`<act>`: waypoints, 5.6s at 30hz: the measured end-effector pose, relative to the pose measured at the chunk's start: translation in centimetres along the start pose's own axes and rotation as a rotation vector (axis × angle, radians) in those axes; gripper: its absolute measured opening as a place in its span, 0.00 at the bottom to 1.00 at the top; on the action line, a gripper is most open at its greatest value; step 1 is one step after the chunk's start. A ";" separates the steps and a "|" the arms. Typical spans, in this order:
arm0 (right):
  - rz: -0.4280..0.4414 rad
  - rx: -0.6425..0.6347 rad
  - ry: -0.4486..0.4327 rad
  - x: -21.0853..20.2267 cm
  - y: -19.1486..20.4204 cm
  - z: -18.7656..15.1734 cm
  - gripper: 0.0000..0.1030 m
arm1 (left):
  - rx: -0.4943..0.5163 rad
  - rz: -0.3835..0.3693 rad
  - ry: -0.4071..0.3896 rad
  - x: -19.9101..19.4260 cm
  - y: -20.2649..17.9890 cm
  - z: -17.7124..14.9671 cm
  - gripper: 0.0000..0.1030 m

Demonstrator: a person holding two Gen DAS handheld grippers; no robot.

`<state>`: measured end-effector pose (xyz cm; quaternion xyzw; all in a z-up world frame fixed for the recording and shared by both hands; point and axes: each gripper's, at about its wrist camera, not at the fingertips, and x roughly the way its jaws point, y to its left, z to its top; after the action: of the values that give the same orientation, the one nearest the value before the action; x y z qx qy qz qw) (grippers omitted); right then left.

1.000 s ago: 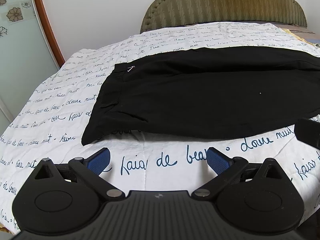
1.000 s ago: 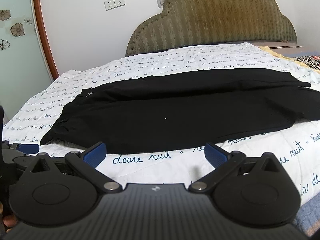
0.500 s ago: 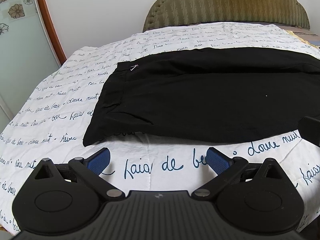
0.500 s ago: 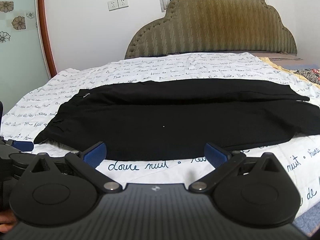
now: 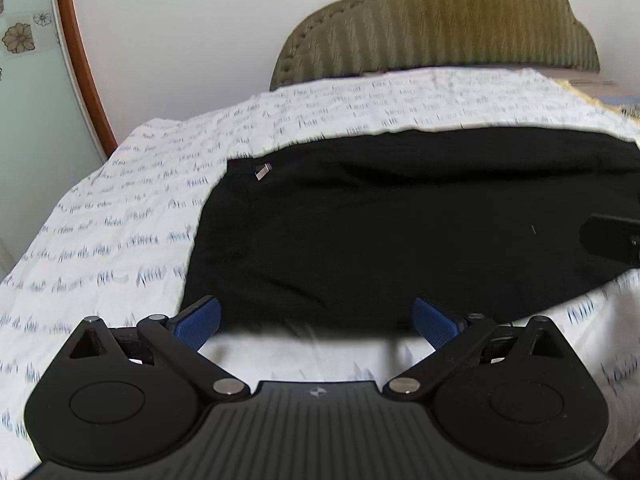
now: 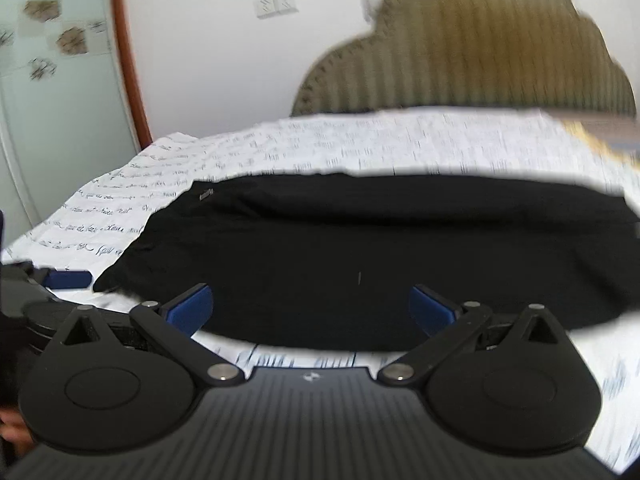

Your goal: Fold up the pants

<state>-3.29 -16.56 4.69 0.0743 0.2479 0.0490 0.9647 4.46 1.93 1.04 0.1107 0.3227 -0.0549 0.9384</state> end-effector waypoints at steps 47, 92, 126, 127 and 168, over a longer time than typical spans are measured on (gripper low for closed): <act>0.441 -0.315 0.416 36.0 -11.5 15.7 0.28 | 0.121 -0.377 0.066 31.9 14.3 15.2 0.98; -0.071 -0.770 -0.182 21.9 -1.9 12.9 0.02 | 0.125 -0.197 -0.308 14.6 14.1 15.1 0.09; 0.507 -0.460 0.321 45.5 6.4 18.6 0.58 | -0.083 -0.197 0.038 16.5 15.8 9.8 0.83; 0.522 -0.441 0.340 46.4 6.5 18.4 0.61 | -0.100 -0.208 0.036 16.6 16.1 10.2 0.83; 0.205 -1.022 0.115 28.4 -4.5 15.1 0.33 | 0.579 -0.282 -0.272 19.4 10.2 11.3 0.10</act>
<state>29.08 -19.01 3.59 -0.3846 0.2364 0.2618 0.8530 28.24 8.48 -0.50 0.3183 0.1780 -0.2875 0.8856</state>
